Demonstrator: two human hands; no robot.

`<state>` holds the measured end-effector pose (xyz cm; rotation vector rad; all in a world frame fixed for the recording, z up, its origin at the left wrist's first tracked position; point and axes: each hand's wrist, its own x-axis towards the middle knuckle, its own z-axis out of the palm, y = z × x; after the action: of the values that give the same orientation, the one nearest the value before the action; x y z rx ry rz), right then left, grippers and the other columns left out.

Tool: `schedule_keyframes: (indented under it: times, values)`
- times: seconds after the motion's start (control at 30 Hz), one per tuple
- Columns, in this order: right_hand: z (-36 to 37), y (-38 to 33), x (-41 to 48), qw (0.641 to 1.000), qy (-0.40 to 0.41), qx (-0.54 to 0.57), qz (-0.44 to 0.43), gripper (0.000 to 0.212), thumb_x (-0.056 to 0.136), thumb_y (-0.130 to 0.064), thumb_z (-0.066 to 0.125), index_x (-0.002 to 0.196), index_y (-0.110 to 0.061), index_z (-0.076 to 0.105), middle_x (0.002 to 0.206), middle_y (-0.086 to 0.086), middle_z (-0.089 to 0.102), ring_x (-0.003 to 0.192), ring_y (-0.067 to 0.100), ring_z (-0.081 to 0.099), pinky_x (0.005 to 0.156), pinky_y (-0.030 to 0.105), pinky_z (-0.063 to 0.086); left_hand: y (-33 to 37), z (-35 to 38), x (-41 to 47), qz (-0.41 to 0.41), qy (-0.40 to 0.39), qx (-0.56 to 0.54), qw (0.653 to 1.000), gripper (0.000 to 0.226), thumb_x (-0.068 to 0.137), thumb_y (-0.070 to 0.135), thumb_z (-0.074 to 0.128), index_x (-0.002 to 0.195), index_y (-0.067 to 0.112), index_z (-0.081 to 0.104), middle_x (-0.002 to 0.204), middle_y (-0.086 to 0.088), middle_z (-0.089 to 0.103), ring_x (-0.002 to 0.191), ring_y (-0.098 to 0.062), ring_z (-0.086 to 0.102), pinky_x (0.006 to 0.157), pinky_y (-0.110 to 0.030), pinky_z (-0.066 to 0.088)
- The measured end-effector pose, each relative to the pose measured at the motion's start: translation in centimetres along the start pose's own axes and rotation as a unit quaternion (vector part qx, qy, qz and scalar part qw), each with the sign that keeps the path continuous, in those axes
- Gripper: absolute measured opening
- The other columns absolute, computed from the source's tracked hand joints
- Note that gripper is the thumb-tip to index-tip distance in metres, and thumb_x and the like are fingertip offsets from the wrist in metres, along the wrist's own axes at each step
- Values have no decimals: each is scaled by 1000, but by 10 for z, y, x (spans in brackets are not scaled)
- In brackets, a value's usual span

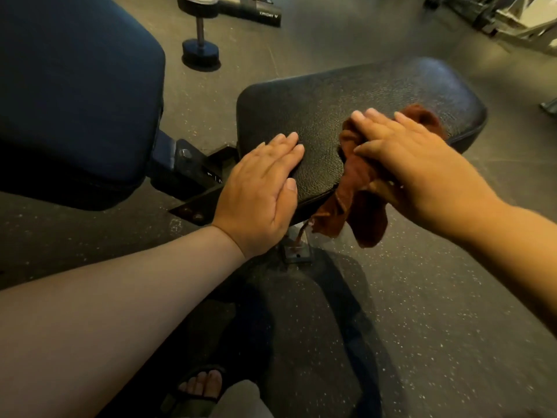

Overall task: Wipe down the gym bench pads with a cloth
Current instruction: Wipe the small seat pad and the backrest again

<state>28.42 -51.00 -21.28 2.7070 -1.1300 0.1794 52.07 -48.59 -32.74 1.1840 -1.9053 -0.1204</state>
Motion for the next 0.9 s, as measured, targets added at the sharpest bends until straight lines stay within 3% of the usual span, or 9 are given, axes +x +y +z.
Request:
schedule_keyframes:
  times: [0.1, 0.23, 0.33, 0.43, 0.57, 0.67, 0.9]
  values:
    - [24, -28, -12, 995, 99, -4, 27, 51, 100, -38, 54, 143, -11, 52, 158, 18, 34, 148, 36, 27, 123, 49, 17, -2, -1, 0, 4, -8, -5, 1000, 51, 101, 25, 32, 143, 3, 48, 153, -12, 43, 146, -23, 34, 120, -44, 26]
    - [46, -59, 2, 994, 59, -91, 22, 68, 100, -62, 40, 154, -20, 38, 158, 16, 33, 150, 37, 22, 122, 52, 13, -6, -2, 0, 2, -18, -20, 1000, 52, 101, 26, 30, 146, 4, 45, 155, -11, 41, 147, -21, 32, 120, -46, 25]
    - [37, -37, 4, 988, 54, -141, -32, 62, 103, -58, 39, 153, -22, 39, 158, 11, 38, 149, 33, 27, 120, 49, 19, -8, -3, 1, 6, -28, -38, 999, 51, 102, 25, 30, 147, 4, 44, 156, -10, 39, 148, -19, 30, 122, -44, 23]
    - [32, -17, -8, 988, 72, -135, -2, 64, 100, -57, 45, 152, -20, 40, 158, 12, 37, 150, 32, 26, 121, 48, 17, -6, -3, 1, 0, -21, -61, 998, 48, 103, 22, 33, 146, 5, 46, 156, -9, 40, 148, -18, 31, 122, -41, 23]
    - [43, -40, -2, 988, 88, -107, 66, 73, 91, -64, 55, 145, -16, 48, 154, 16, 39, 149, 36, 25, 122, 53, 13, -5, -4, 0, -8, -11, -79, 997, 47, 102, 20, 35, 145, 3, 48, 154, -11, 42, 147, -19, 33, 122, -41, 23]
    - [52, -65, 13, 990, 94, -86, 62, 78, 88, -72, 51, 140, -14, 53, 149, 13, 46, 146, 35, 30, 119, 52, 18, -7, -3, 0, 5, -15, -69, 997, 50, 102, 23, 32, 145, 2, 46, 155, -12, 41, 147, -21, 33, 120, -46, 25]
    - [38, -41, 2, 994, 66, -73, -41, 58, 100, -49, 47, 148, -16, 47, 158, 7, 39, 150, 27, 27, 120, 40, 18, -16, -10, 1, 37, -46, -79, 995, 50, 103, 24, 32, 147, 2, 43, 156, -11, 38, 149, -20, 30, 121, -46, 24]
